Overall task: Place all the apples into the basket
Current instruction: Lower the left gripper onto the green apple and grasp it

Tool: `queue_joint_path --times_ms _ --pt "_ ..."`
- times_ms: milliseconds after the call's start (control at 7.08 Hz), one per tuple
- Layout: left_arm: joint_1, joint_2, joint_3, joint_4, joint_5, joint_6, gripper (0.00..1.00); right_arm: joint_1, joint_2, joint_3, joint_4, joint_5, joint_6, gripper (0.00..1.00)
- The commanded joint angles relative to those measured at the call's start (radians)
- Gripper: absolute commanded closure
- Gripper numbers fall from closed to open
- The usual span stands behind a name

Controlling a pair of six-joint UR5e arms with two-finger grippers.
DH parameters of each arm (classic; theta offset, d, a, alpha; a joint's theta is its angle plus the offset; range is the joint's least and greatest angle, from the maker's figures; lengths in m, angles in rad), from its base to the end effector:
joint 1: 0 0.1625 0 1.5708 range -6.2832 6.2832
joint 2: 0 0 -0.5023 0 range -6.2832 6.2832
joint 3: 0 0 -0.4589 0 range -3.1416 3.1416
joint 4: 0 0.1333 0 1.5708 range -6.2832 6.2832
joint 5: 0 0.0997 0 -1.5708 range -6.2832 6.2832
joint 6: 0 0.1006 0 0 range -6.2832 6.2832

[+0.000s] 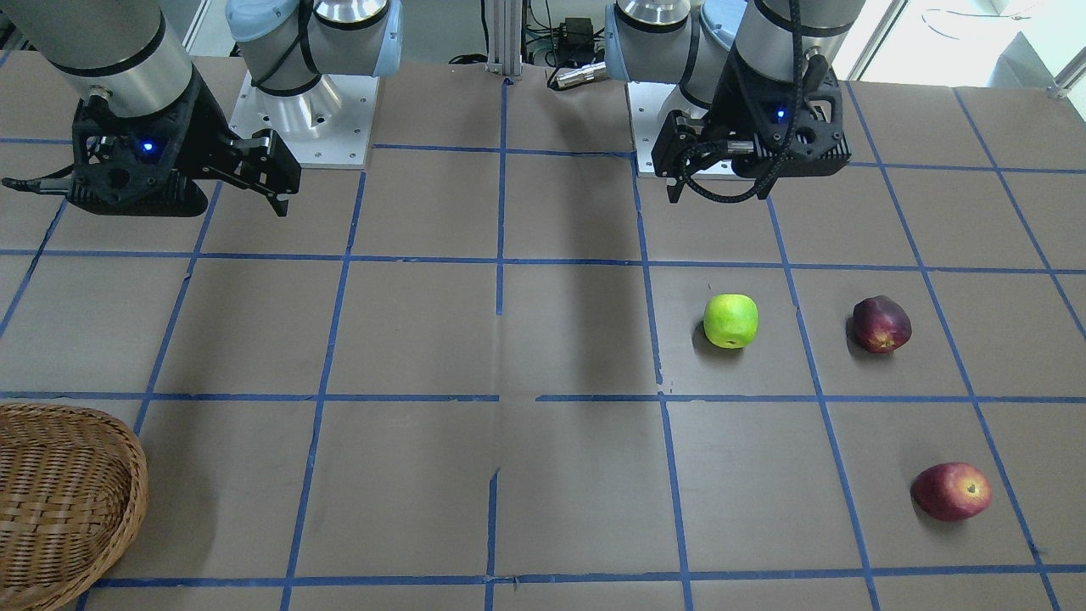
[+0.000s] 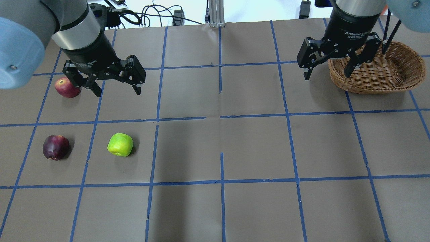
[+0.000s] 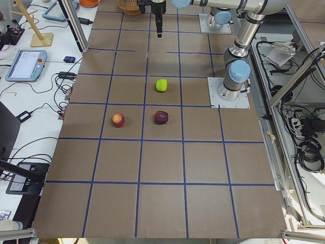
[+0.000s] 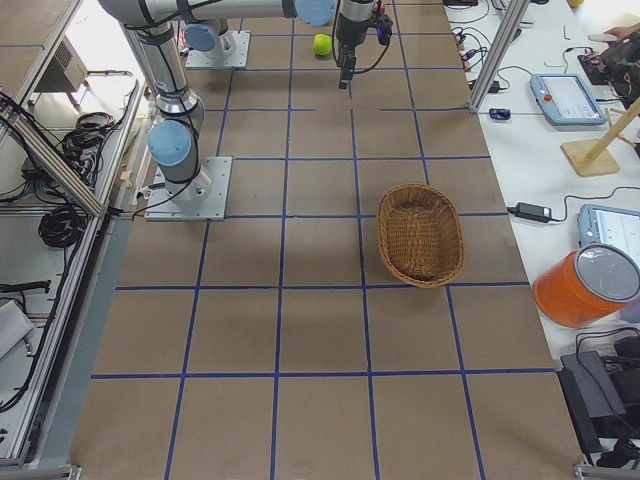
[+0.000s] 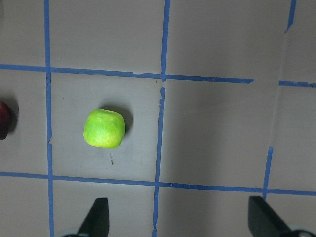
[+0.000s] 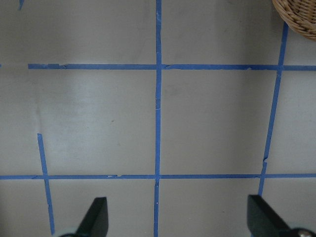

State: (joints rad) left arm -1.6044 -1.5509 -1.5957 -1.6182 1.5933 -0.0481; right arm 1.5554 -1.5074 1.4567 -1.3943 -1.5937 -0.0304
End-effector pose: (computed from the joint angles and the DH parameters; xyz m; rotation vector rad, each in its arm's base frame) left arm -0.1492 -0.5385 0.5567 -0.0217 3.1159 0.0802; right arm 0.1221 -0.5784 0.5748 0.0256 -3.1153 -0.1970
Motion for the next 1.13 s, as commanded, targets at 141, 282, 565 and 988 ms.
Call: queue_joint_path --times_ms 141,282,565,988 --pt "0.165 -0.032 -0.362 0.463 0.005 0.259 0.0 0.002 -0.001 0.001 -0.002 -0.005 0.006 0.0" --pt "0.199 -0.061 -0.447 0.536 0.013 0.301 0.0 0.002 0.001 0.001 0.0 -0.009 0.006 0.0" --pt "0.202 -0.135 -0.495 0.589 0.084 0.333 0.0 0.003 0.007 0.001 -0.008 0.007 0.004 0.0" --pt "0.202 -0.219 -0.546 0.627 0.086 0.339 0.0 0.003 0.009 0.001 -0.009 0.001 0.001 0.0"
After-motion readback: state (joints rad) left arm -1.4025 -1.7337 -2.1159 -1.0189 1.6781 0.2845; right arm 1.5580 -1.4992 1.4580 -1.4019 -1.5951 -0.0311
